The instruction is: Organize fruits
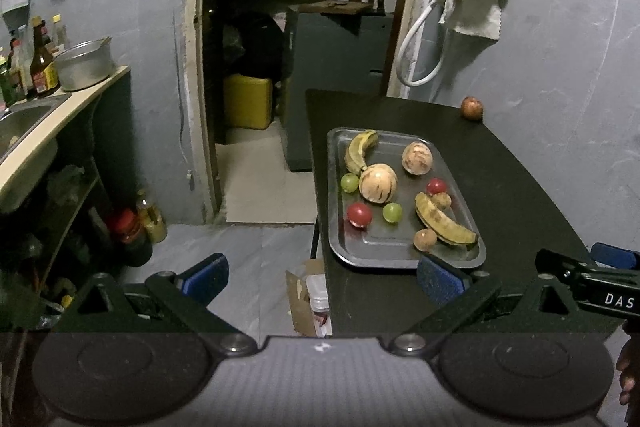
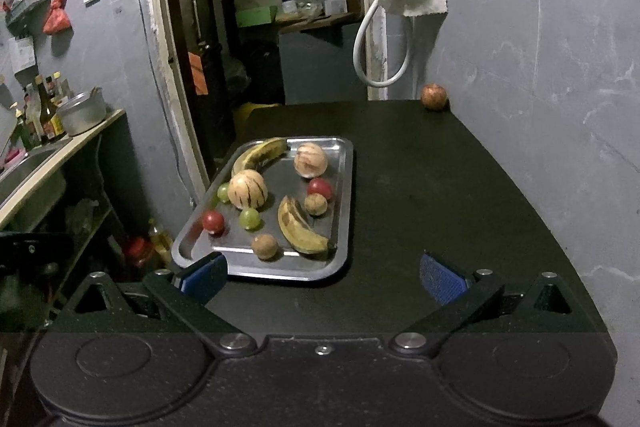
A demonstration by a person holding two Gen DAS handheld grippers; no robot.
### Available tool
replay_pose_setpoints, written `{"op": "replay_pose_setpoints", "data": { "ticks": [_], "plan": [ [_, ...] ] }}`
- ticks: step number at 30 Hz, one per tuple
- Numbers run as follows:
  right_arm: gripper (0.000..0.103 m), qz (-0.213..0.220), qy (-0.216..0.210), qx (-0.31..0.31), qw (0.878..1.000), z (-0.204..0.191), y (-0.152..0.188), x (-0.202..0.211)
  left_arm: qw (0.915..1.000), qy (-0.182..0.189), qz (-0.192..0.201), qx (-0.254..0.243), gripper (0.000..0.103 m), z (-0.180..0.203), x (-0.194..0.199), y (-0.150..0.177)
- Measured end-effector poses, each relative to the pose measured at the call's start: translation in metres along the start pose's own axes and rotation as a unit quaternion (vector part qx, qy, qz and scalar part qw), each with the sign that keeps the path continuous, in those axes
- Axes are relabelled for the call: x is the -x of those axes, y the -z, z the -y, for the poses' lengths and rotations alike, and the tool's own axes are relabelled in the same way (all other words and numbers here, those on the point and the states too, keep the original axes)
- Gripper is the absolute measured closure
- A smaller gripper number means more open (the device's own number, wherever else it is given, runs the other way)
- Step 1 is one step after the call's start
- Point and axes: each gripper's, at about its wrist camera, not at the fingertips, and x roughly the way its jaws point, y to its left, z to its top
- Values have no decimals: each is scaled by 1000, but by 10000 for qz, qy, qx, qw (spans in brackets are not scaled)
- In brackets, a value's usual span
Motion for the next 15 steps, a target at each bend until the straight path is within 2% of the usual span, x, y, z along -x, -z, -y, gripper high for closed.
{"op": "replay_pose_setpoints", "data": {
  "ticks": [15],
  "plan": [
    [1,-231,-99,43,9997,6,18,14,9998,-93,-199,-5,1,3,19,32]
  ]
}}
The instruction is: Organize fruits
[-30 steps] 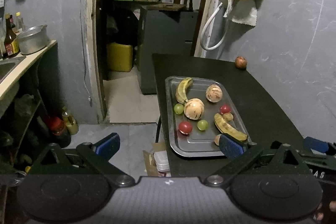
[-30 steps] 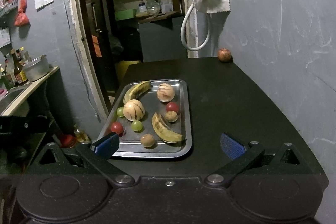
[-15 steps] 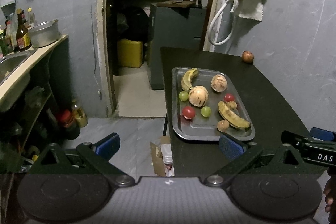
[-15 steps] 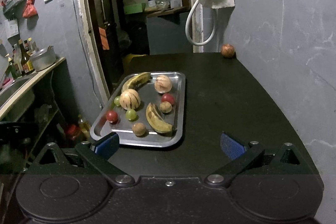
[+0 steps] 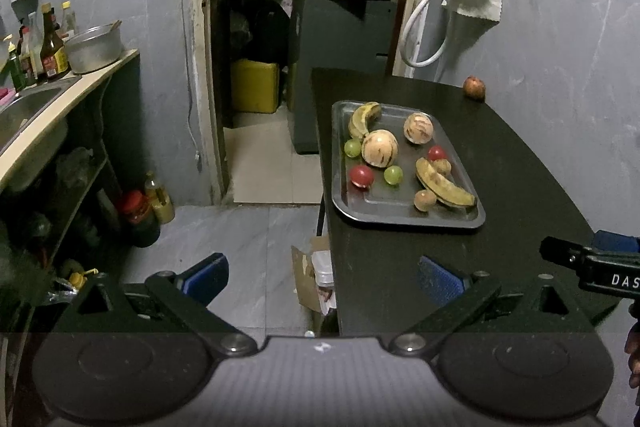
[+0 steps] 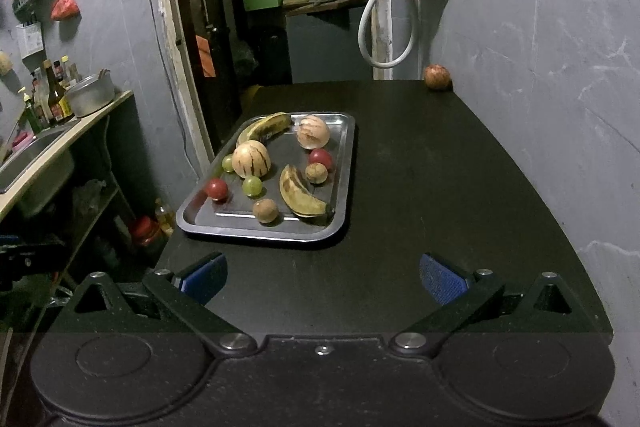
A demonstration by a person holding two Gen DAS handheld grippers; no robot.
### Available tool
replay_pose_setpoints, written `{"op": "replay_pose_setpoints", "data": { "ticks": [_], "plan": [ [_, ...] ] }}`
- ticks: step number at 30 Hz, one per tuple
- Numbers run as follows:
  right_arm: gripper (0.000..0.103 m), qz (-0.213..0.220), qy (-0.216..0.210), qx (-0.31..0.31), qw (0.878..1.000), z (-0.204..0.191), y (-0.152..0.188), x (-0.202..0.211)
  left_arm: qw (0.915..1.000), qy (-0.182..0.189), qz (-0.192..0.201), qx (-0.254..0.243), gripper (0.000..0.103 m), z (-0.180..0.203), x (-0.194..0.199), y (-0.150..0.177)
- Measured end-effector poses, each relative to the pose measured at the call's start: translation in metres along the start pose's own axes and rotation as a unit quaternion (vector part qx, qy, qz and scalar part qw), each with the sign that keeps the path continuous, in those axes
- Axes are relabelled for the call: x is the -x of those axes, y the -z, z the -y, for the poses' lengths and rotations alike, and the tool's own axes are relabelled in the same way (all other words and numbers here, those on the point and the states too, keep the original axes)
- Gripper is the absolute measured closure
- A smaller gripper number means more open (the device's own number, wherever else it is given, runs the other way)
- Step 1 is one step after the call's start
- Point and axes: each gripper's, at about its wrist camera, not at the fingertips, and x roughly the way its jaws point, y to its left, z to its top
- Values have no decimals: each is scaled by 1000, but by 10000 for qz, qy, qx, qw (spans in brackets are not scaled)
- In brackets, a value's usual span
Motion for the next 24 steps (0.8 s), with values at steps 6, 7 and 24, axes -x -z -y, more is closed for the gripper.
{"op": "replay_pose_setpoints", "data": {
  "ticks": [6,7,24],
  "plan": [
    [1,-31,6,6,10000,0,3,4,10000,18,24,-37,1,2,7,4],
    [1,-36,7,3,10000,0,3,5,10000,16,27,-39,1,2,8,5],
    [1,-21,27,12,10000,-2,6,9,10000,14,28,-33,1,2,9,6]
  ]
}}
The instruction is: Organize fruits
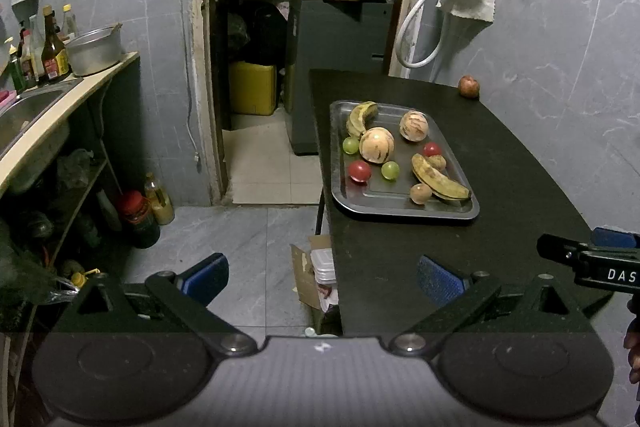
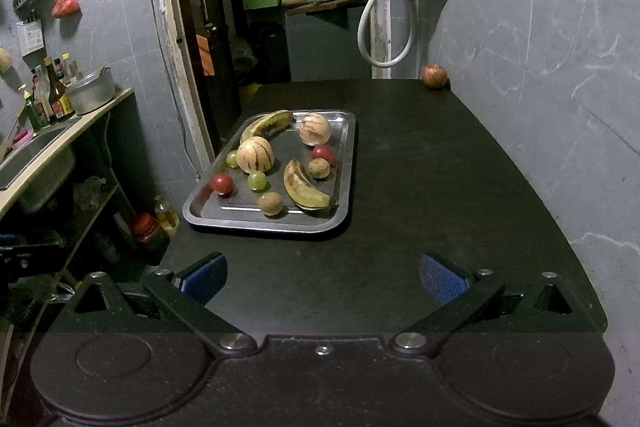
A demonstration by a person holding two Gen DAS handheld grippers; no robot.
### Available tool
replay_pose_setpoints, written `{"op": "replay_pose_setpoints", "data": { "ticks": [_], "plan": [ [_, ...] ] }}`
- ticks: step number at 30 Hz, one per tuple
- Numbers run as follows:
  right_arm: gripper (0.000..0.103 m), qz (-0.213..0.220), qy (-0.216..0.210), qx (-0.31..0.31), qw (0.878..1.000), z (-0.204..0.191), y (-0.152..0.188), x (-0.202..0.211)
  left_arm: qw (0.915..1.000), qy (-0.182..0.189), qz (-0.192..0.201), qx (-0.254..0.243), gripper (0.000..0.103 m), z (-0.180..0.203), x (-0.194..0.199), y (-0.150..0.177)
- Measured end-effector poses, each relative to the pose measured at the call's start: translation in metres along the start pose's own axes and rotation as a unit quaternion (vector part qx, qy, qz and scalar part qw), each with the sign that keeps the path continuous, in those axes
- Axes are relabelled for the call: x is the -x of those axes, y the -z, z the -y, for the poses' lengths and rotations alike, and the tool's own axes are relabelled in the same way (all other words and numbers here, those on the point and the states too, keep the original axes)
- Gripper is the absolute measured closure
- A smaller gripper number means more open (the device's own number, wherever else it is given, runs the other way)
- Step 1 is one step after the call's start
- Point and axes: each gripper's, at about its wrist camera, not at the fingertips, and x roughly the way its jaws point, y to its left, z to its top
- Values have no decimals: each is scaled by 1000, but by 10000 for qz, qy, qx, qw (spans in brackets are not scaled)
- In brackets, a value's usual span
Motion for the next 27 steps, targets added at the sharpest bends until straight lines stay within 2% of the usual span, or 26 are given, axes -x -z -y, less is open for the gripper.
{"op": "replay_pose_setpoints", "data": {
  "ticks": [27],
  "plan": [
    [1,7,76,-37,10000,0,-7,0,10000,-3,-19,36,1,-2,2,0]
  ]
}}
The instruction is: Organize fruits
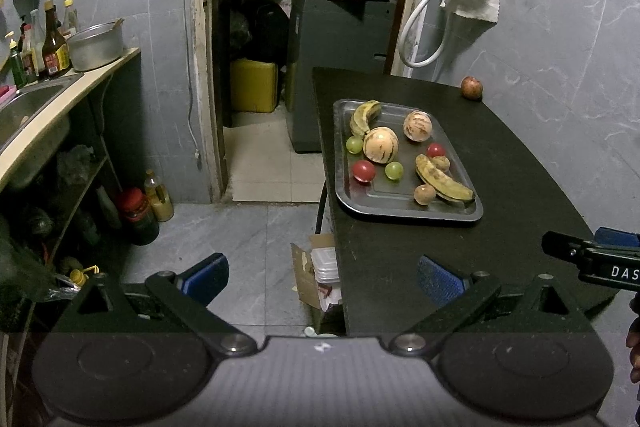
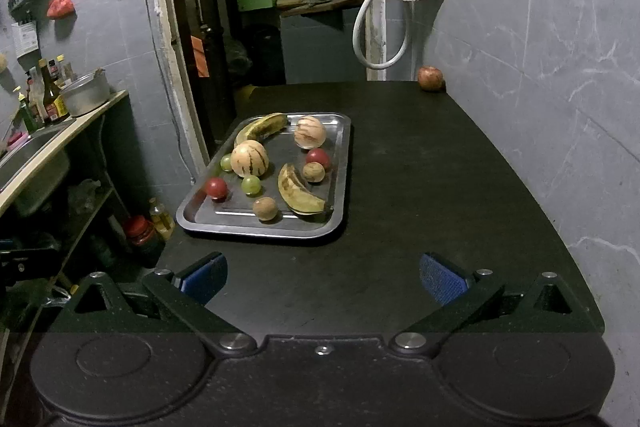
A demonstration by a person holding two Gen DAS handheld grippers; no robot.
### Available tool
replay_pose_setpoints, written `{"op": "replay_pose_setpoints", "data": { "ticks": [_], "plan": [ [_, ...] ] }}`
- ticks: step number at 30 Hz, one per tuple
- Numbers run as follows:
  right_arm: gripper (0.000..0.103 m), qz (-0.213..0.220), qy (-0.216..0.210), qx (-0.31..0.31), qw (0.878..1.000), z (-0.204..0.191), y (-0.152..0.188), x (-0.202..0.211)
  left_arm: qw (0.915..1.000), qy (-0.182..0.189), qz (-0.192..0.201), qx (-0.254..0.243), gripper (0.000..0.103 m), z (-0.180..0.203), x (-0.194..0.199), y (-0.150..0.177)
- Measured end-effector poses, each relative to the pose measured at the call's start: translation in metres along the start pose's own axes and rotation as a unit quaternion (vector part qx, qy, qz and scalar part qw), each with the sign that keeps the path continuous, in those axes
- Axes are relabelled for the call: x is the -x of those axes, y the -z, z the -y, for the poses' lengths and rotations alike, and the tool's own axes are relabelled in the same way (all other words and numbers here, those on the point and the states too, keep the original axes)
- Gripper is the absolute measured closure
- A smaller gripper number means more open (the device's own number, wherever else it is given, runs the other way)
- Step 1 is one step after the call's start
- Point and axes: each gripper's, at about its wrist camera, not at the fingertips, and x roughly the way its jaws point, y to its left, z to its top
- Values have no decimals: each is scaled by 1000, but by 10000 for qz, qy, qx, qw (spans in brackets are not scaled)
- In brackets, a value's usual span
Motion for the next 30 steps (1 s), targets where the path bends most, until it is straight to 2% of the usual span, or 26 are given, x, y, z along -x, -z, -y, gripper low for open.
{"op": "replay_pose_setpoints", "data": {
  "ticks": [13,18,22,30],
  "plan": [
    [1,-50,58,-63,10000,5,-1,-8,9999,31,-122,-39,1,4,-9,-4],
    [1,-49,73,-82,9999,6,-2,-12,9982,-383,-211,-398,1,16,-12,-7],
    [1,-55,69,-78,9999,7,-3,-13,9986,-251,-236,-413,1,19,-16,-8],
    [1,-92,84,-87,9999,7,-4,-18,9986,-299,-209,-393,1,16,-19,-9]
  ]
}}
